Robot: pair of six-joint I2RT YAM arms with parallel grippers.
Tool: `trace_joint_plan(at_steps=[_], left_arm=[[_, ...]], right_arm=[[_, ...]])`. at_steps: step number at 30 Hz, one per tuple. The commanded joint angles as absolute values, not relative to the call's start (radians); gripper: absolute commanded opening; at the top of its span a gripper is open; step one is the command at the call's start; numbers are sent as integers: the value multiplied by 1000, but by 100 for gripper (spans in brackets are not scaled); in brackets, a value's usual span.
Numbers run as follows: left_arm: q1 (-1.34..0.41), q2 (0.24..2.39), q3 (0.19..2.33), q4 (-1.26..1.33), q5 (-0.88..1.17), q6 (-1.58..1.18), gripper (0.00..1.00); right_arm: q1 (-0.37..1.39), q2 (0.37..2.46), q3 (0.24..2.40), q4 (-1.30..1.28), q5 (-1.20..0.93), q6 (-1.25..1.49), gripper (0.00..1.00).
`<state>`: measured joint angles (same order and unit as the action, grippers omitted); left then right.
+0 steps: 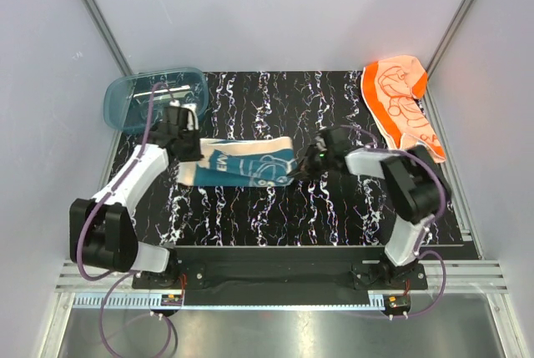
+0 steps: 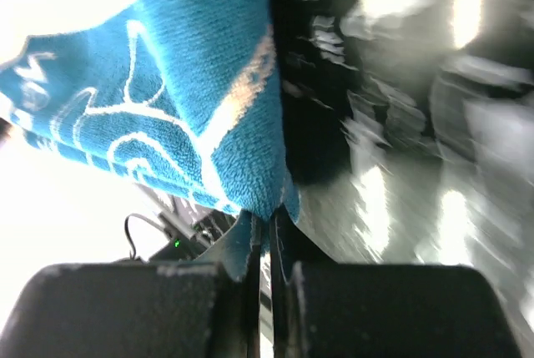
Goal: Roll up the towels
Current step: Fold the towel
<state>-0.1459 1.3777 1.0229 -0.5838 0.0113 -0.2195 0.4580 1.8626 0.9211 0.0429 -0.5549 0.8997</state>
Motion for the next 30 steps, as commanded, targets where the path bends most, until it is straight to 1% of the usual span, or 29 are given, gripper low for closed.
trace_joint_plan(at_steps=[1,2,4,6,7,8,9,11,12,14,16,17,21,23,24,25,28,30], left_arm=[[-218,1390,1085,-548,-8,-253,1],[-239,1396,1089,-543,-6,-265,0],[-307,1417,1092,-534,-6,-304,0],[-359,1434,1095,-523,-6,-327,0],[-373,1451,1094,-511,14,-330,0],[-382,1462,1098,-508,15,-334,0],[-394,1489,1107,-506,18,-334,0],[-402,1517,1129,-508,26,-334,0],[-409,1549,1161,-509,34,-330,0],[-420,1581,1207,-532,38,-322,0],[-442,1632,1285,-569,32,-311,0],[-451,1644,1310,-577,29,-305,0],[-508,1701,1442,-627,34,-275,0],[-557,1701,1524,-667,3,-229,0],[-569,1683,1541,-689,-76,-216,0],[-575,1662,1549,-687,-103,-207,0],[-569,1510,1438,-617,-198,-196,0],[-508,1406,1304,-576,-216,-199,0]], right_arm=[[373,1645,862,-228,-390,744,0],[364,1608,855,-312,-333,729,0],[345,1516,829,-376,-286,701,0],[324,1471,807,-443,-236,677,0],[318,1445,804,-460,-227,669,1],[318,1439,801,-481,-215,663,5],[316,1433,799,-489,-215,649,19],[316,1428,799,-506,-216,638,38],[316,1425,799,-512,-213,632,64],[318,1420,801,-528,-204,630,83],[316,1404,802,-549,-189,629,94],[316,1396,804,-558,-170,627,97],[316,1352,815,-597,-120,623,100],[316,1335,819,-607,-104,623,100],[318,1333,824,-609,-104,623,100],[316,1335,827,-614,-106,623,100],[318,1339,834,-620,-109,618,100],[316,1338,831,-620,-110,612,100]])
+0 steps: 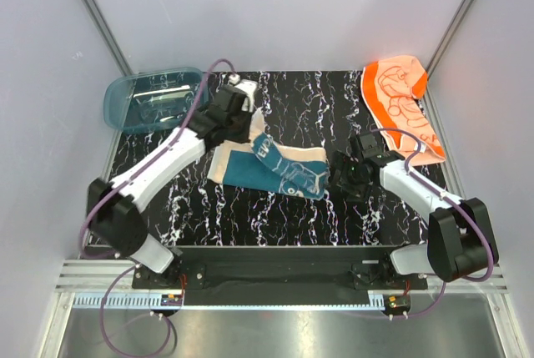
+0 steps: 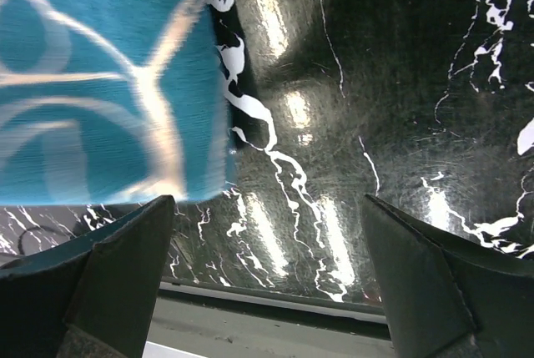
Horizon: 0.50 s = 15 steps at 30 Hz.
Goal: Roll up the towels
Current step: Fold the towel
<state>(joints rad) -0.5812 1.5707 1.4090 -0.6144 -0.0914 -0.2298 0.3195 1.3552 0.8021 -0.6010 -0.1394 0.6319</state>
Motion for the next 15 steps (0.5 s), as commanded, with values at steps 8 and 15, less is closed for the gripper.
trace_joint_plan(at_steps=[8,15], left_arm=[[-180,1408,971,-488,-54,-267,6],[-181,1555,994,-560,81,-299,16]], right_arm=[[316,1365,838,-595,-147,603,100],[316,1364,853,-592,-149,614,100]])
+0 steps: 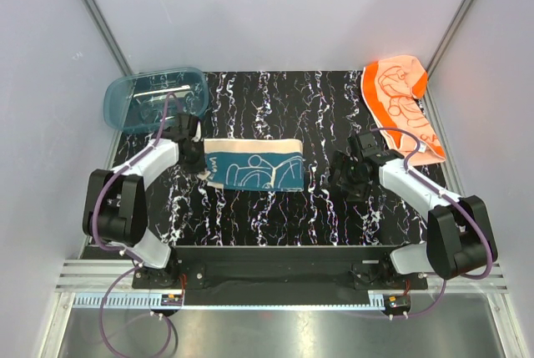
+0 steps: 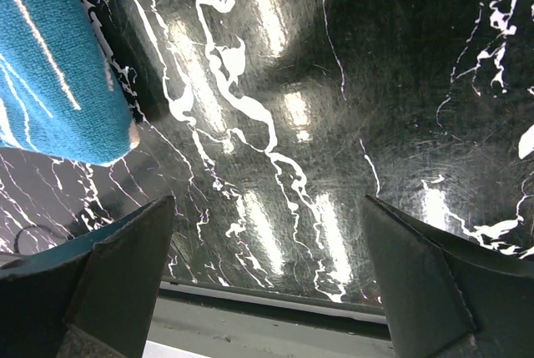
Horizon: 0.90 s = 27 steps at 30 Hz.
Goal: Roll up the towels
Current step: Fold the towel
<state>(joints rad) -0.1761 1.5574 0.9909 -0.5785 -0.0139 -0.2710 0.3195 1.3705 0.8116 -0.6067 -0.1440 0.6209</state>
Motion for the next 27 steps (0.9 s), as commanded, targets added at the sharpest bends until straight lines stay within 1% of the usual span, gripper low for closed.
trace_joint_plan(at_steps=[1,4,7,8,10,11,14,15,17,18,21,27], left_arm=[[-181,1554,996,-552,86,-302,16],[-181,1540,1017,-552,81,-310,14],[-181,1532,1089,-600,98,-331,6],[-193,1528,1162,-633,109,-337,3],[-222,1529,1256,-681,95,-354,1],[-265,1542,1379,-733,72,-359,1],[-360,1604,1573,-826,66,-380,1],[-385,1624,1694,-844,71,-388,1],[-457,1695,1800,-880,95,-417,1],[-480,1721,1900,-890,106,-428,1],[-575,1818,2023,-887,146,-468,1],[-755,1985,2134,-787,268,-495,1]], right_arm=[[318,1356,854,-586,-159,615,100],[319,1344,859,-566,-198,607,99],[319,1335,877,-581,-178,597,100],[319,1333,887,-587,-170,591,100],[321,1328,902,-615,-141,583,100],[321,1316,922,-629,-123,587,100],[310,1264,965,-681,-46,618,100],[305,1247,979,-708,-28,627,100],[267,1200,1024,-741,29,652,99],[253,1184,1043,-779,47,660,100],[181,1120,1103,-836,118,676,100],[97,1026,1150,-882,166,698,100]])
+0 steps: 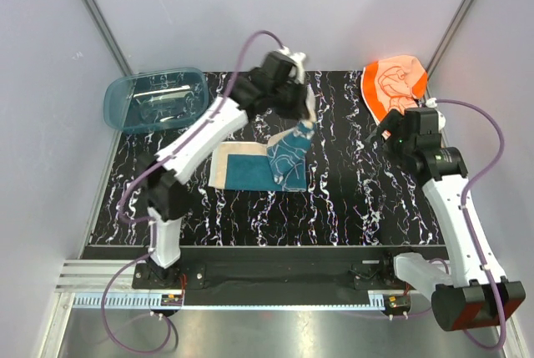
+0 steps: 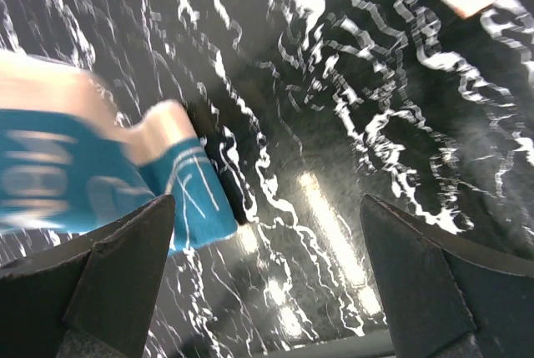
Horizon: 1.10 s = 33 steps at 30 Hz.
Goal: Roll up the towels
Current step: Fold the towel
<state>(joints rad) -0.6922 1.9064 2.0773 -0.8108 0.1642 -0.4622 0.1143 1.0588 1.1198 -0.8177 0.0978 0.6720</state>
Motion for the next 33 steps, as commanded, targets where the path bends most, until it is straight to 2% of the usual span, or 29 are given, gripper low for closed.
trace_joint_plan(at_steps=[1,9,13,15,16,18,19,21,22,23,24,25,28,33], left_arm=[[-768,2002,2147,-778,279,-506,1],[-775,1928,2186,-703,236,-520,0],[-711,1768,2114,-727,155,-514,0],[-671,1677,2019,-709,88,-517,0],[-625,1572,1891,-697,66,-526,1],[-574,1469,1762,-658,19,-541,6],[-524,1375,1617,-644,11,-551,12],[-476,1303,1483,-615,14,-551,14],[-431,1255,1369,-606,26,-546,15],[-411,1238,1311,-588,56,-545,15],[-391,1227,1264,-580,75,-542,15],[-368,1218,1226,-569,89,-531,15],[-351,1235,1117,-534,103,-511,15],[-345,1344,1137,-534,153,-482,15]], right_arm=[[94,1023,1147,-884,158,699,100],[91,1020,1078,-853,104,716,100],[92,1049,1088,-841,80,709,100],[92,1066,1092,-819,23,689,100],[91,1068,1092,-805,3,655,100],[94,1060,1077,-737,-125,638,100],[95,1055,1053,-701,-176,611,100],[119,1042,1032,-622,-259,589,99],[190,1048,1038,-608,-271,543,100],[246,1074,1049,-603,-259,522,100],[315,1094,1067,-629,-145,502,100],[477,1120,1103,-641,-82,470,100],[676,1241,1152,-683,132,480,100],[853,1422,1189,-643,331,480,100]])
